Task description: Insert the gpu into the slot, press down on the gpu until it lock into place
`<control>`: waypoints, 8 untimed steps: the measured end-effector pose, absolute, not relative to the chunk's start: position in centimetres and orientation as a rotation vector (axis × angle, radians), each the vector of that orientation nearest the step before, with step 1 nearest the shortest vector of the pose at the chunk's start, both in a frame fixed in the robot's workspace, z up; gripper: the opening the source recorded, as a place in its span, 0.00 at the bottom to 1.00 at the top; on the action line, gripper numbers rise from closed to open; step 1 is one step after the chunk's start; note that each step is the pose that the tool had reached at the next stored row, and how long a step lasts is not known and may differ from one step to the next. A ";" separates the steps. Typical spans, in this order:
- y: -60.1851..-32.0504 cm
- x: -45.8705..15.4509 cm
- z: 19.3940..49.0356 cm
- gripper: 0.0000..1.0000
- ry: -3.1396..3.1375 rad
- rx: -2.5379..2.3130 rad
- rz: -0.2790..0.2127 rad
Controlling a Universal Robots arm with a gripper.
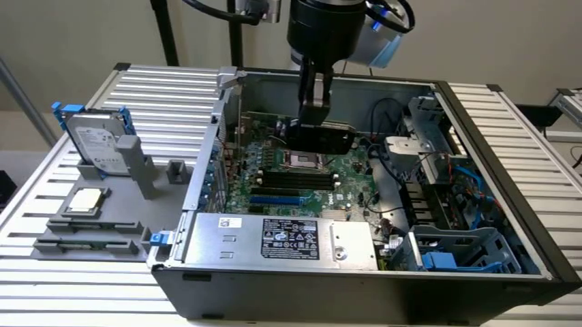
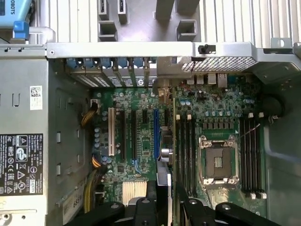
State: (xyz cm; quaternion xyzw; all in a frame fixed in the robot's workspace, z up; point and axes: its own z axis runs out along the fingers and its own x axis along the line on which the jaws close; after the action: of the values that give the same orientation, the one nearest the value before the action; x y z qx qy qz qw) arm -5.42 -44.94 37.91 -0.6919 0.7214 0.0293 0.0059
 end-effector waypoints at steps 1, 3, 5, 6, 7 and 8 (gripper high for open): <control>-45.1 -5.6 37.8 0.26 2.255 -2.165 0.093; -45.6 -5.8 37.4 0.26 2.251 -2.164 0.096; -46.1 -6.1 37.1 0.26 2.249 -2.162 0.098; -46.4 -6.2 37.0 0.26 2.247 -2.161 0.100; -46.6 -6.3 36.8 0.26 2.246 -2.160 0.101; -46.8 -6.4 36.7 0.26 2.245 -2.159 0.102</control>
State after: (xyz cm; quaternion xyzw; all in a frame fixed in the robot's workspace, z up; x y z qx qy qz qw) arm -6.45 -46.79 36.68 -0.6928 0.7203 0.0327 0.0127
